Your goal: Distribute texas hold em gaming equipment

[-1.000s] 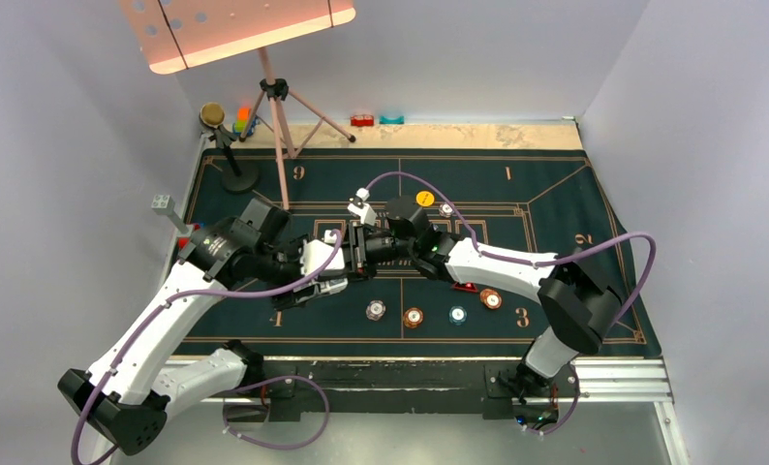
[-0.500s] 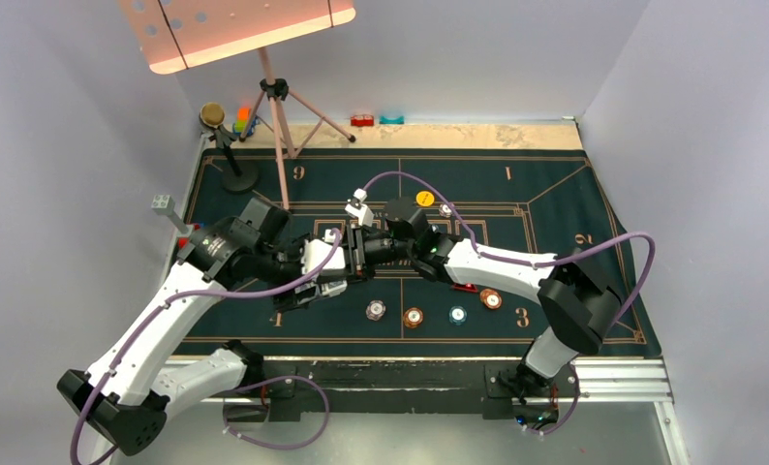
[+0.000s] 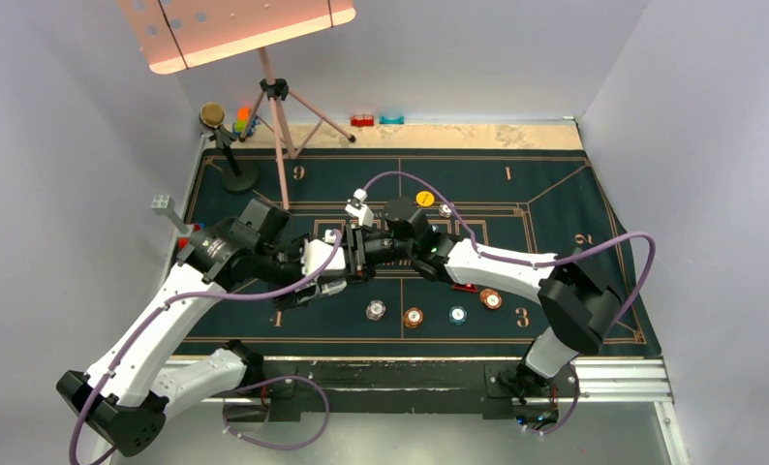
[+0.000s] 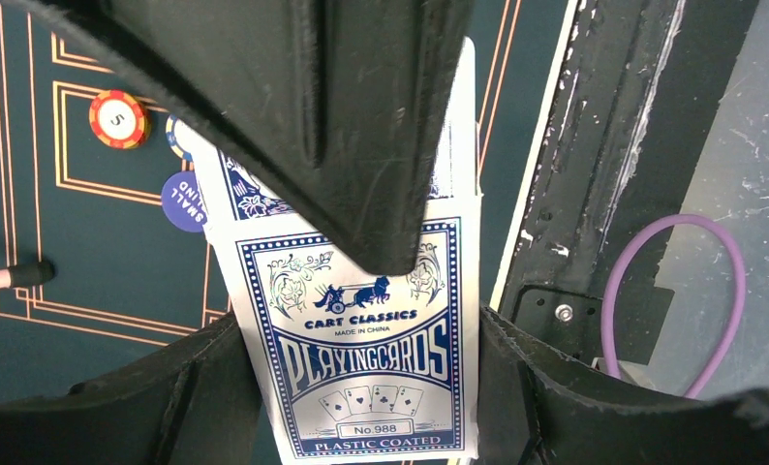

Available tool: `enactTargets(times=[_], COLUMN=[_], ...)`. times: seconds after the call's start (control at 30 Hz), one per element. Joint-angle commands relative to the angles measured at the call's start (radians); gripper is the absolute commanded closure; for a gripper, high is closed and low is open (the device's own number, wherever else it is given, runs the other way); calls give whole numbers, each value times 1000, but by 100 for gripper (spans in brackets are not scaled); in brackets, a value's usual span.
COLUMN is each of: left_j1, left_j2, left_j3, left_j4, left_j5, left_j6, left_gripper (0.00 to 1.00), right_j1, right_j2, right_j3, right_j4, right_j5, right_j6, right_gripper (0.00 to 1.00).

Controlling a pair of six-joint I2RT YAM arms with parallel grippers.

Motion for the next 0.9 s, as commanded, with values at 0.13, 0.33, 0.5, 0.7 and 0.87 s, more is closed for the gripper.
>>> enactTargets(times=[0.13, 0.33, 0.5, 0.7, 0.87], left_j1=[3, 2, 3, 2, 2], left_j2=[9, 20, 19, 22, 21], left_j3=[9, 21, 44, 56, 62], left_j4=[5, -3, -16, -44, -46], left_j5=[15, 30, 56, 85, 103], left_j6=[-15, -17, -22, -18, -21], left_gripper=[73, 76, 77, 78, 78], right_j1=[-31, -36, -36, -49, -85], right_j2=[-97, -105, -83, -105, -149], right_j3=[-3, 31, 66, 71, 33], right_j4=[-86, -204, -260, -323, -324], right_j5=[-14, 27, 44, 69, 85], right_j6=[-72, -149, -178, -217, -224], right_gripper=[50, 45, 50, 60, 66])
